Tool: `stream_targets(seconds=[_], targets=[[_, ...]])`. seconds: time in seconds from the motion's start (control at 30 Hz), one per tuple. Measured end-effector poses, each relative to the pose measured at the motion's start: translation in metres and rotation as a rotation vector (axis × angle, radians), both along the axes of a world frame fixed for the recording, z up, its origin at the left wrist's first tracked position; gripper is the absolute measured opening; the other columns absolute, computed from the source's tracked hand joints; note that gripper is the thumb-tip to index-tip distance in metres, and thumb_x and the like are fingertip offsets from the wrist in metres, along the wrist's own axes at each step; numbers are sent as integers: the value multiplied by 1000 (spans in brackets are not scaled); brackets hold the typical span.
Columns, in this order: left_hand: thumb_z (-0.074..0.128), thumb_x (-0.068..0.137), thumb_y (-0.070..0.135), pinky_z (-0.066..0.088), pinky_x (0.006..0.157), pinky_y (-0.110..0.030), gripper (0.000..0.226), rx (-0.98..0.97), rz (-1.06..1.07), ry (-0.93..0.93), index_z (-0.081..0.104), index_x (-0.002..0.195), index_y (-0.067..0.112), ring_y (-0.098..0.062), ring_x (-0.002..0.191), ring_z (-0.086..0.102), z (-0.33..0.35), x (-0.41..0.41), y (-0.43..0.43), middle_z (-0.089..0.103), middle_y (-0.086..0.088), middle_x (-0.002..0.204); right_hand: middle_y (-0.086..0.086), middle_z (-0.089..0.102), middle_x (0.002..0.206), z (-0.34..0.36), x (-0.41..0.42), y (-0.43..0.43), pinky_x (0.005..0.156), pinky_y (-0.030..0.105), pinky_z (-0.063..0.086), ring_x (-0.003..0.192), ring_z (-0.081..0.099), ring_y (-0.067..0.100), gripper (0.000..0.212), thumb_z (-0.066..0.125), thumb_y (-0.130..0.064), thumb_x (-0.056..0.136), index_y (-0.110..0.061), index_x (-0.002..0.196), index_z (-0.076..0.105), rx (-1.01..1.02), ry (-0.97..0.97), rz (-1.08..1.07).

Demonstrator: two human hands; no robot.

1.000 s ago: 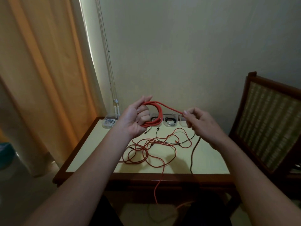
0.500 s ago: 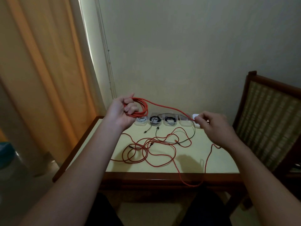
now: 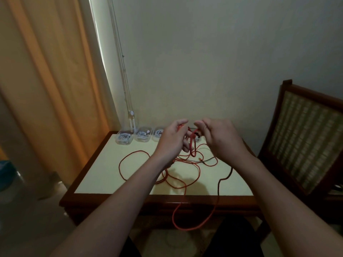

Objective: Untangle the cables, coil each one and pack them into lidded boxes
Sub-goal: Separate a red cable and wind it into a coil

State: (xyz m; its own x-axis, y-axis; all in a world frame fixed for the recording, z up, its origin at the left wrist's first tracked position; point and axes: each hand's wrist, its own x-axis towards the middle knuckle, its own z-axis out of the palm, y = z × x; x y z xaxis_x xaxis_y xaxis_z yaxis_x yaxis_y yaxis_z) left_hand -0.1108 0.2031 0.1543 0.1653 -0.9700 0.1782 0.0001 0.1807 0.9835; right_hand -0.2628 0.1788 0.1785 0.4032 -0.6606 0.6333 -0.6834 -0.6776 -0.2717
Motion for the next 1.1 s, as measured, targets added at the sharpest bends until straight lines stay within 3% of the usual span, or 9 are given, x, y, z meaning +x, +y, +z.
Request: stream_targets(seconds=[0.13, 0.27, 0.4, 0.47, 0.6, 0.73, 0.83, 0.93, 1.1], targets=[[44, 105, 13, 41, 48, -22, 31, 31, -96, 156, 54, 135, 7, -13, 50, 54, -1, 2, -3, 67, -3, 71, 7, 67, 66, 0, 0, -5, 60, 33, 28, 63, 58, 30, 37, 55, -31, 104, -12, 74, 63, 46, -209, 36], [41, 105, 8, 50, 52, -25, 31, 76, -228, 404, 52, 133, 0, -19, 57, 61, 5, -5, 2, 61, -6, 69, -3, 50, 54, -5, 5, -5, 58, 32, 25, 56, 47, 24, 35, 56, -32, 103, -24, 70, 51, 73, -224, 32], [34, 105, 6, 25, 36, -16, 24, 152, -374, 546, 57, 113, 5, -4, 34, 33, 11, -2, 4, 47, 0, 66, 4, 59, 62, -10, 5, -6, 57, 38, 38, 60, 52, 29, 31, 59, -32, 101, -14, 75, 60, -48, -198, 25], [35, 105, 11, 15, 34, -16, 21, 186, -427, 604, 56, 102, 10, -2, 31, 24, 14, 0, 4, 40, 5, 58, 0, 61, 70, -8, 5, -2, 62, 34, 36, 67, 53, 20, 28, 62, -33, 100, -13, 81, 62, -71, -249, 15], [54, 92, 26, 9, 32, -17, 15, 184, -494, 655, 59, 96, 13, -3, 27, 21, 22, 3, 8, 29, 9, 49, -5, 62, 77, -4, 10, 2, 68, 33, 40, 76, 57, 16, 44, 50, -59, 98, -20, 81, 62, 200, -326, -89], [62, 87, 23, 10, 31, -16, 13, 169, -485, 653, 51, 89, 16, -5, 26, 22, 21, 3, 7, 28, 10, 45, 2, 69, 64, -3, 13, 9, 57, 31, 40, 58, 57, 11, 63, 41, -70, 96, -18, 74, 69, 561, -475, 37], [61, 94, 27, 17, 32, -15, 14, 117, -392, 556, 59, 101, 15, -1, 33, 24, 18, -2, 8, 34, 8, 52, -1, 54, 51, -3, 16, 12, 53, 28, 33, 48, 45, 9, 60, 47, -61, 98, -12, 66, 60, 534, -515, 80], [60, 96, 39, 28, 37, -16, 24, 51, -260, 423, 65, 101, 16, -4, 40, 31, 16, -11, 10, 40, 5, 59, 2, 41, 55, -5, 19, 10, 50, 28, 29, 48, 37, 10, 64, 46, -61, 99, -5, 70, 59, 481, -545, 54], [52, 99, 48, 20, 31, -18, 53, 105, -290, 616, 50, 56, 17, -5, 31, 23, 19, -18, 10, 26, 6, 43, 2, 33, 57, -2, 26, 14, 48, 30, 23, 50, 30, 9, 62, 47, -52, 102, -5, 62, 46, 425, -613, 18]])
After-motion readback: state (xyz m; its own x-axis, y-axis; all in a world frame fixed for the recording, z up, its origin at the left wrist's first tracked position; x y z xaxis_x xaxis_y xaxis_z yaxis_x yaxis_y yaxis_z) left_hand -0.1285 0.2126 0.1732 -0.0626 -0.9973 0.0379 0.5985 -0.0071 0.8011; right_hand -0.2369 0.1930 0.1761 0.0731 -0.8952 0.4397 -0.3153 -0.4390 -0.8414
